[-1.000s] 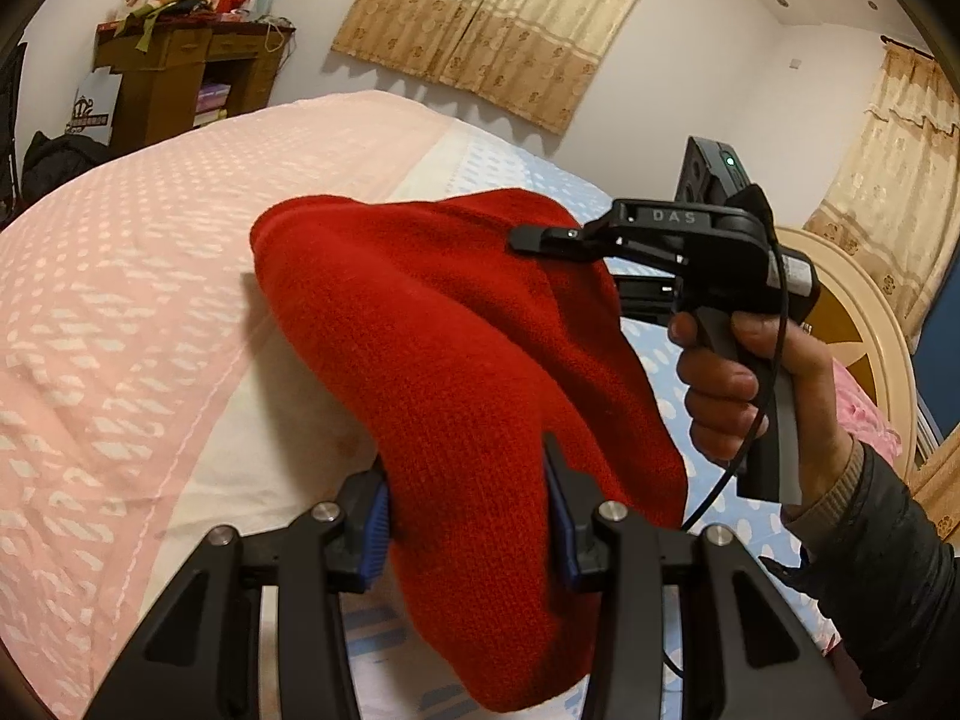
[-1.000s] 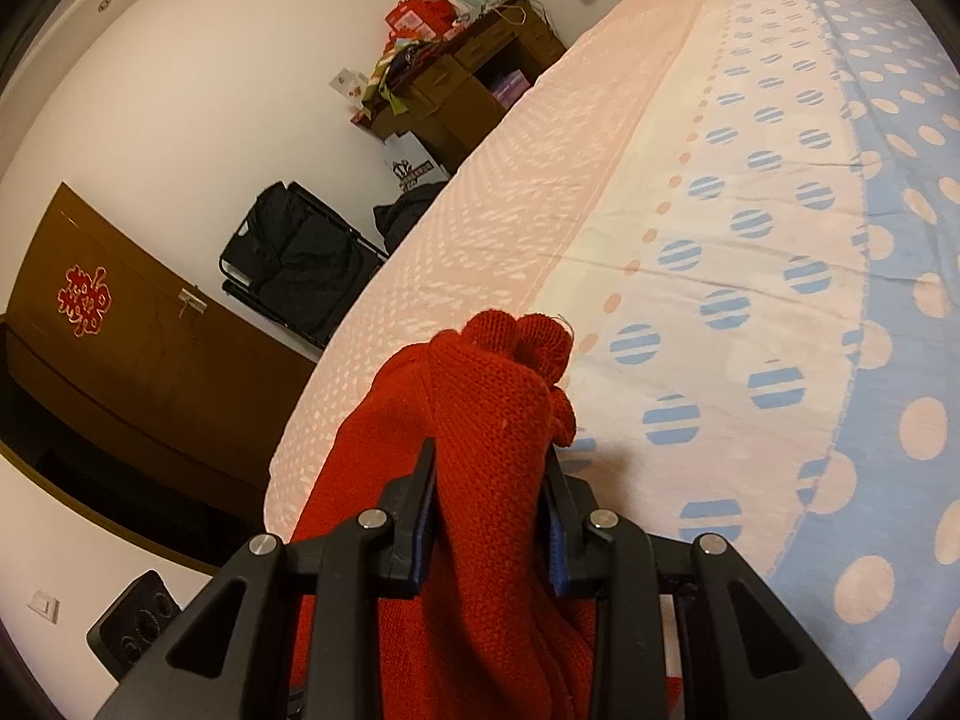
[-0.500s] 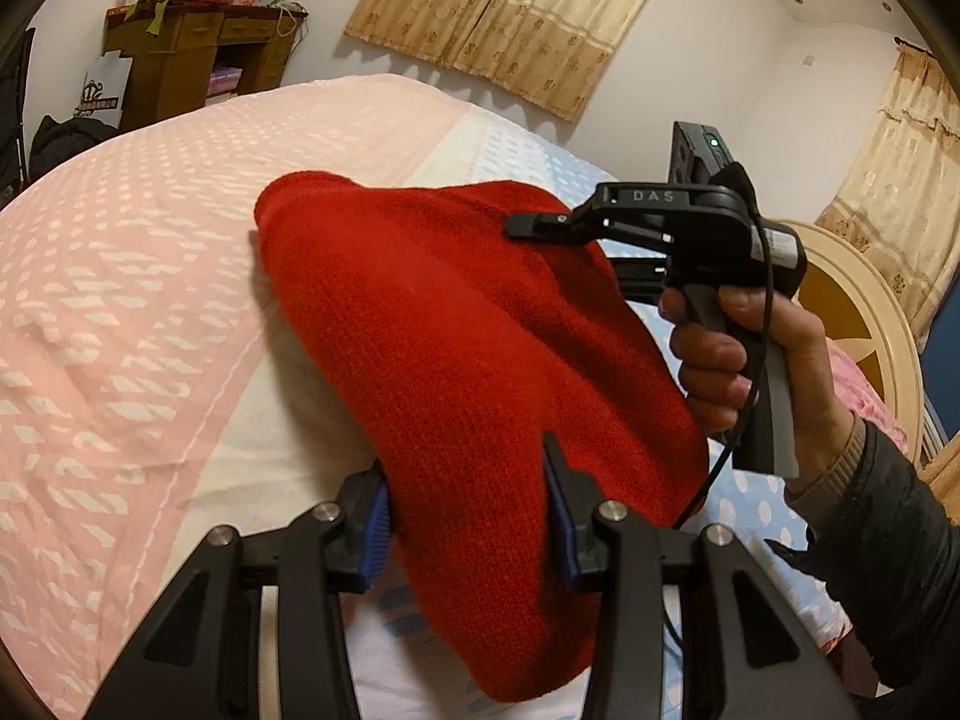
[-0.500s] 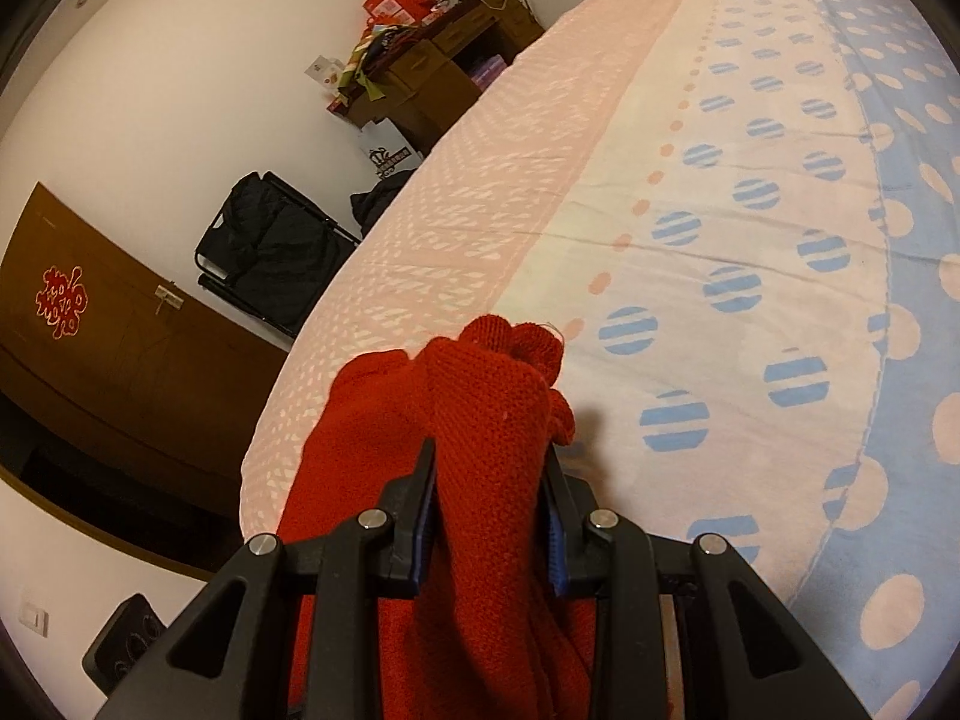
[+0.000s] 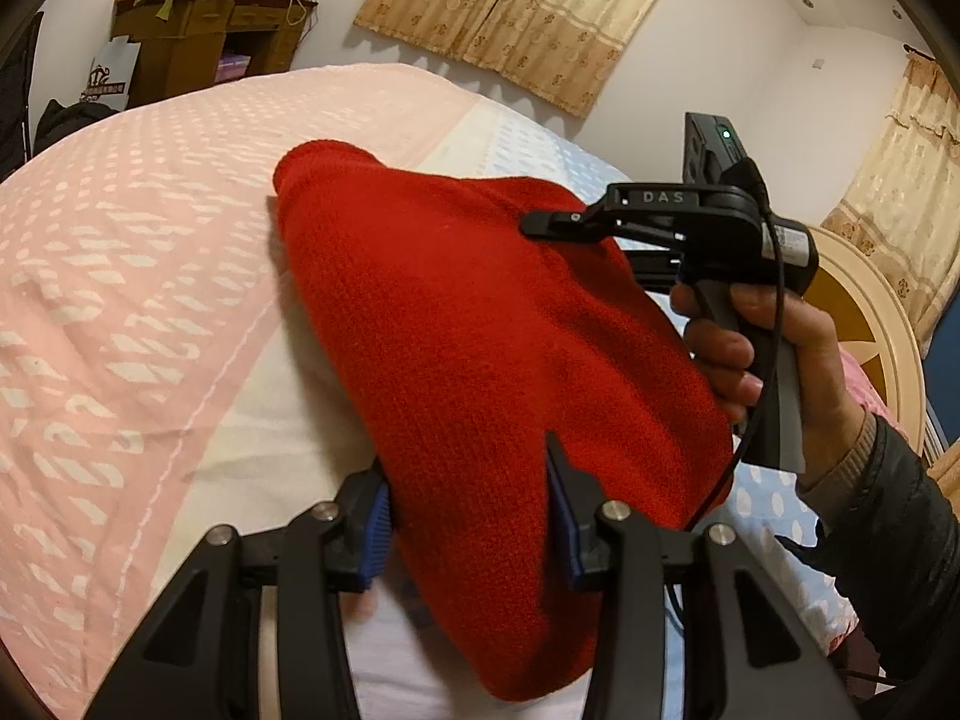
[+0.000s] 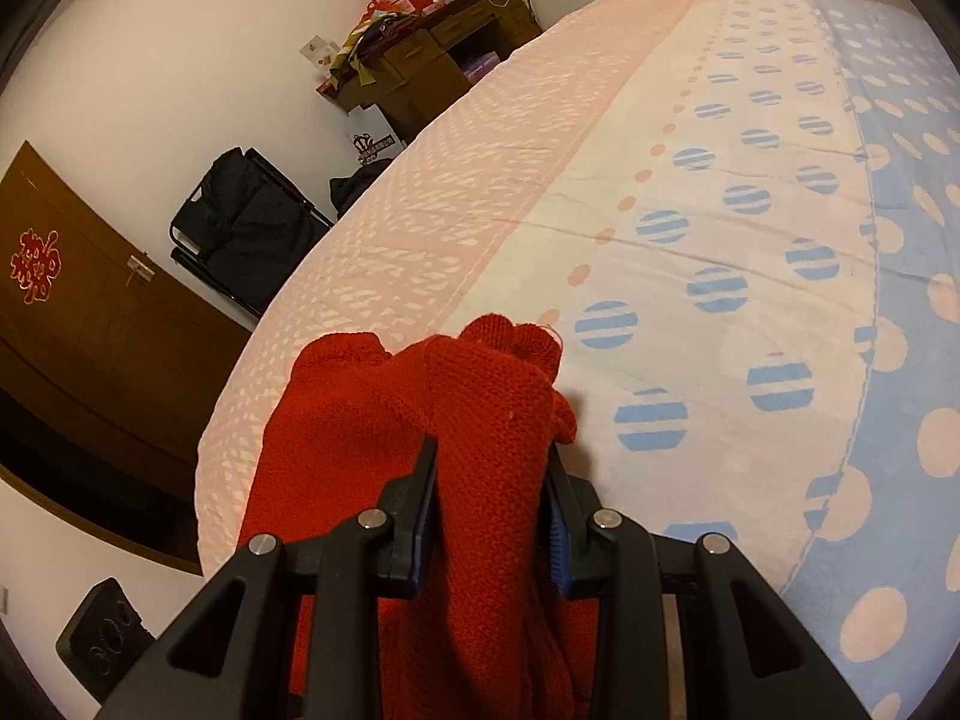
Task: Fold small clothes
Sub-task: 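Lift the sweater edge with both grippers and fold it over the bundle, then lower the fold onto the bundle and open both grippers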
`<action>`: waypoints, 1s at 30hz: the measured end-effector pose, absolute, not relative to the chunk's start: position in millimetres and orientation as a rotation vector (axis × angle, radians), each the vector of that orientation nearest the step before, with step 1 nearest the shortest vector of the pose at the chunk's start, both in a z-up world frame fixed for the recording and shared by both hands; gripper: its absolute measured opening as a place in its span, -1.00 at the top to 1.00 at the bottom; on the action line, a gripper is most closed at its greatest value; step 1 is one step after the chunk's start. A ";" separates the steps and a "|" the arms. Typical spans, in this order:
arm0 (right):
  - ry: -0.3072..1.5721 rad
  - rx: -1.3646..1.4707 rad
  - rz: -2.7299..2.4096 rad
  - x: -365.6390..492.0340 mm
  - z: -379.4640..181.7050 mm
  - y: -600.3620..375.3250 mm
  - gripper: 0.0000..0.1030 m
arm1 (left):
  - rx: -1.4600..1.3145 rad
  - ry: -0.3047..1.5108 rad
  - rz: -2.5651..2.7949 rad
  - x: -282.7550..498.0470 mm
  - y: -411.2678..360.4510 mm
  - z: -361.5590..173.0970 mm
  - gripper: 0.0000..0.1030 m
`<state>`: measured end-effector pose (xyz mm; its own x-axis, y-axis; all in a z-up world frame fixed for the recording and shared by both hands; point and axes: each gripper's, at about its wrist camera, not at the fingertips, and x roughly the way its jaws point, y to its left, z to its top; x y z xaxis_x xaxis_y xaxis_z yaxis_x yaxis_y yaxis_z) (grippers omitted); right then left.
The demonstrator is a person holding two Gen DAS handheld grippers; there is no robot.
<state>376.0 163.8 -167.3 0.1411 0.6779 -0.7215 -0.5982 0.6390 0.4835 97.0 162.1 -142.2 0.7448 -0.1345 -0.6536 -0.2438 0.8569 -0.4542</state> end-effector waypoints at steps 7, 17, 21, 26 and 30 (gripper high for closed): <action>1.085 0.091 0.923 372.3 -166.6 158.7 0.34 | -0.562 0.733 0.065 95.3 164.0 -143.7 0.07; 0.947 0.118 0.991 324.4 -119.0 108.8 -0.04 | -0.495 0.681 0.145 90.2 164.9 -129.6 -0.43; 0.973 0.080 1.107 280.4 -122.2 98.9 -0.05 | -0.524 0.712 0.167 90.5 172.9 -138.8 -0.44; 1.002 0.002 1.044 257.3 -162.1 93.1 -0.05 | -0.480 0.746 0.217 93.9 166.3 -151.0 -0.81; 1.038 0.103 0.881 280.8 -180.9 71.4 -0.06 | -0.440 0.727 0.233 97.1 158.8 -157.4 -0.88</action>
<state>280.8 71.4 -180.9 0.2087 0.6776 -0.7052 -0.5859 0.6640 0.4646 97.1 158.8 -157.4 0.7272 0.0547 -0.6842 -0.3539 0.8840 -0.3055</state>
